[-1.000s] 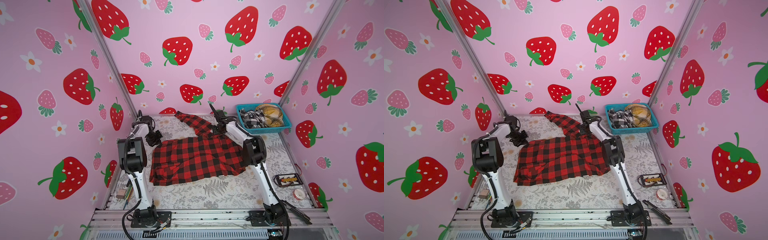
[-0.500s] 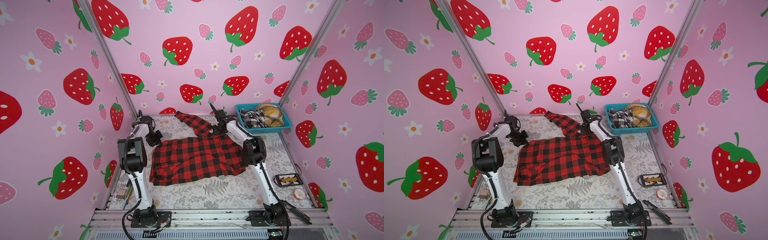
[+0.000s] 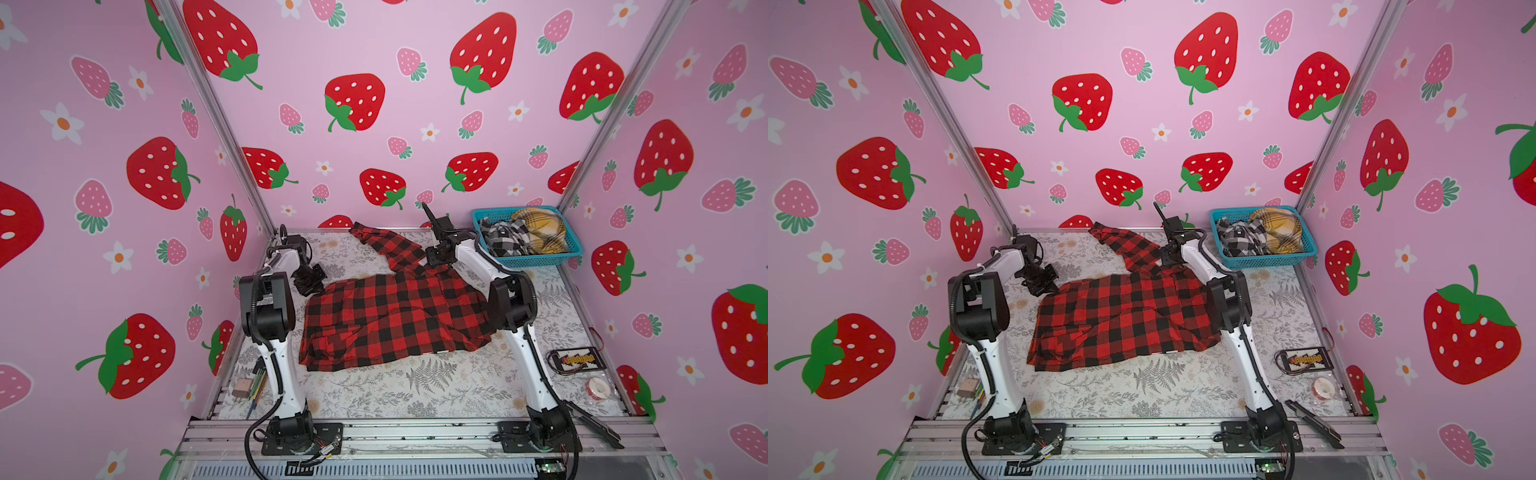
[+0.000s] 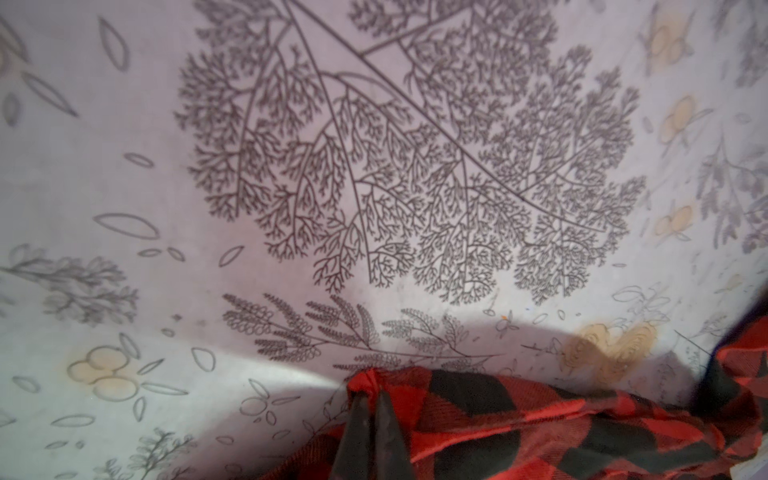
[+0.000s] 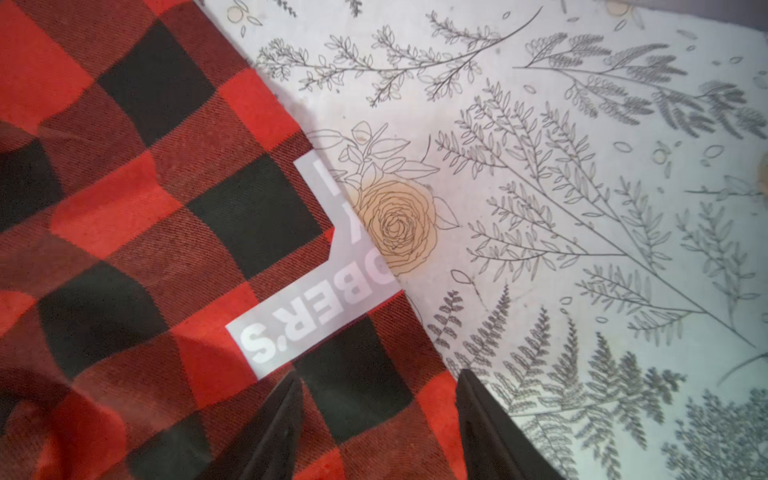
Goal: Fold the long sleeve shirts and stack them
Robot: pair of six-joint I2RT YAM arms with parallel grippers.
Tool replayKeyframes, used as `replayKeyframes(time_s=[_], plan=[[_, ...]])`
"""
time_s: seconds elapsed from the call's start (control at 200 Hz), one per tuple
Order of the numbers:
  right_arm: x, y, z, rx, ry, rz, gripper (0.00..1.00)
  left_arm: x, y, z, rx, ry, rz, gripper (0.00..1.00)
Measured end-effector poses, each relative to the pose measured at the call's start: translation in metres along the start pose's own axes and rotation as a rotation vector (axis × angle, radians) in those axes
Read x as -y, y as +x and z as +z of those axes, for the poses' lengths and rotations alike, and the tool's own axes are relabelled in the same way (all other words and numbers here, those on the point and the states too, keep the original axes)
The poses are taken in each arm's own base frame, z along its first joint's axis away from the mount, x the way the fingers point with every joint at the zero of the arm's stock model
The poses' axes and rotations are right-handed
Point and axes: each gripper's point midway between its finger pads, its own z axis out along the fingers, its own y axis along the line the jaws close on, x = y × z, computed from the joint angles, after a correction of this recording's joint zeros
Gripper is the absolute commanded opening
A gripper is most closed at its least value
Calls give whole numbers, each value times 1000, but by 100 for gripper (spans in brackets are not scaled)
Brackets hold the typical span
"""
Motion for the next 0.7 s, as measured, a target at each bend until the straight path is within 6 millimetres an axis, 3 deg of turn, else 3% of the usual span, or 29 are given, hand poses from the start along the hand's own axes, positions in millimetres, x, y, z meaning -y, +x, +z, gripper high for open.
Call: replayKeyframes(time_s=[0.215,0.27,0.415,0.695], plan=[[3,8,19,-16,4,-3,52,1,-1,-1,3,1,2,0],[3,8,19,-16,5,-7,45,1,-1,-1,3,1,2,0],[4,7,20,-13,5,-22,40,2,-4,-1,8,3,4,0],[1,6,21,-4,1,-49,15,2,-4,0,5,2,7,0]])
